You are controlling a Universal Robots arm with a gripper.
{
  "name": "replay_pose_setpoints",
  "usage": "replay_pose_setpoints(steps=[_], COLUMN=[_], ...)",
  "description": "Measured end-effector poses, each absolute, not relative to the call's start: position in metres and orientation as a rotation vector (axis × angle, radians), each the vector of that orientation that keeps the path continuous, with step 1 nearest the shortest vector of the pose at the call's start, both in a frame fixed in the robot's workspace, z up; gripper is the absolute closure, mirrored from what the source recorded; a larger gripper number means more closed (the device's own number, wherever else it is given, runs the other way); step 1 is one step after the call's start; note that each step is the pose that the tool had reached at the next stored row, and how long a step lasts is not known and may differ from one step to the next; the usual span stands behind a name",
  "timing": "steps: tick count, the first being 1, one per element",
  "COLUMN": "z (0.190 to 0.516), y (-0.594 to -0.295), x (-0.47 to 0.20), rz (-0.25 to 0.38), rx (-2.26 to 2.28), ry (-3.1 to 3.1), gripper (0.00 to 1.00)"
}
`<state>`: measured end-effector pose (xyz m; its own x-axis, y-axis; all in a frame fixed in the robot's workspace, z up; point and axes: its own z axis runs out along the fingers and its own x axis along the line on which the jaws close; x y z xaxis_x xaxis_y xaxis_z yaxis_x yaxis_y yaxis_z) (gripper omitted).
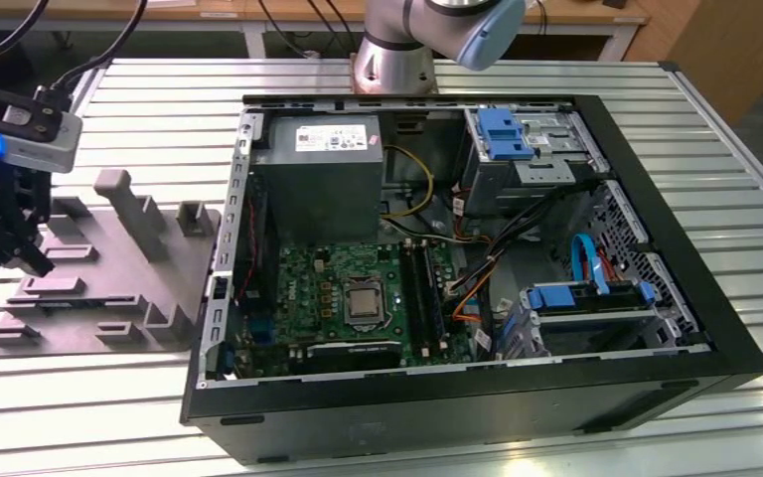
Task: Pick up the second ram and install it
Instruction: 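Pick up the second ram and move it above second insertion slot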
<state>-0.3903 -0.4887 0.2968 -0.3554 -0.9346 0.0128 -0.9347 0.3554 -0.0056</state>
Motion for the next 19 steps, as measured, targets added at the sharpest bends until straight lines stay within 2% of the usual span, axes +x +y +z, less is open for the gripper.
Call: replay_pose_setpoints(steps=[8,13,19], z=[0.294,0.292,0.284], y=[-0.489,-0.489,-0.489], x=[-0.390,-0.390,-0.391], rz=[0.023,-0.015,-0.024], rx=[1.860,1.875,1.935], ry=[-2.530,-2.548,-2.508], gripper=[0.90,0.90,0.90])
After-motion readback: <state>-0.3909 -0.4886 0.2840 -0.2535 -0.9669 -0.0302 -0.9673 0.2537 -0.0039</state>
